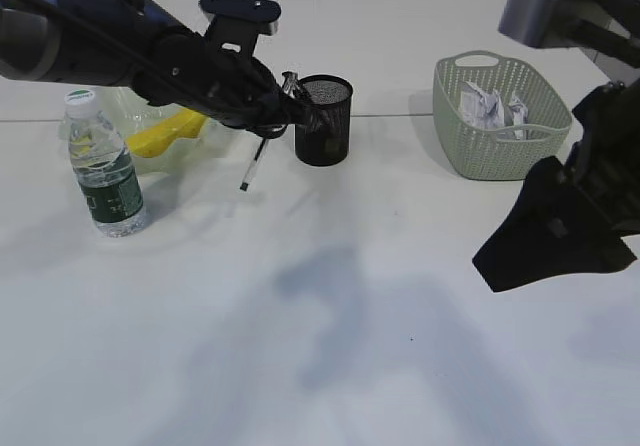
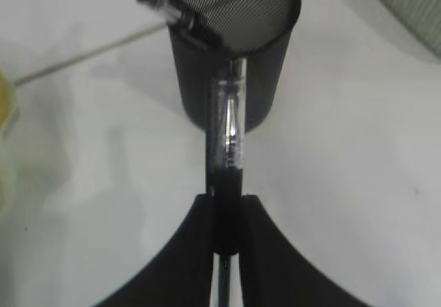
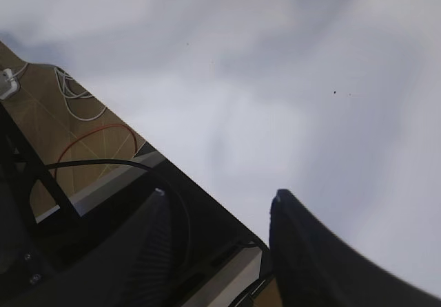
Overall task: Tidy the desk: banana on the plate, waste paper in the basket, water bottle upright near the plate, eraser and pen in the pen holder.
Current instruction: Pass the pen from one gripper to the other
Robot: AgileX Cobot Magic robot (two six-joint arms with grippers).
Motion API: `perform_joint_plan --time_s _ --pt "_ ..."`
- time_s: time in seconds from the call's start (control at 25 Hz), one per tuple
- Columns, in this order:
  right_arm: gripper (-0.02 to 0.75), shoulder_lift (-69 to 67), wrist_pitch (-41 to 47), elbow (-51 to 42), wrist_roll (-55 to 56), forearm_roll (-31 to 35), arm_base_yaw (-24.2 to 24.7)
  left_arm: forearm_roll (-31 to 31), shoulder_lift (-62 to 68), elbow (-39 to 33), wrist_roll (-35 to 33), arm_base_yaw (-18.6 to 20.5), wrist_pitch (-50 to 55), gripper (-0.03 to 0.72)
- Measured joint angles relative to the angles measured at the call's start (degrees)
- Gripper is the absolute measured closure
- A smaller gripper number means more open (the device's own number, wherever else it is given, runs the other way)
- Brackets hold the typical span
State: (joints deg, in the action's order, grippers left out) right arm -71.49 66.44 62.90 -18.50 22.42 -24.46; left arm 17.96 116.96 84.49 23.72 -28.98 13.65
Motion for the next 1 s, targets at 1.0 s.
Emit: perform_joint_plan --time_s 1.0 --pt "0.382 0.0 -5.81 0.0 -0.87 0.78 0.0 3.54 -0.36 -0.74 0.0 0.0 -25.3 0.646"
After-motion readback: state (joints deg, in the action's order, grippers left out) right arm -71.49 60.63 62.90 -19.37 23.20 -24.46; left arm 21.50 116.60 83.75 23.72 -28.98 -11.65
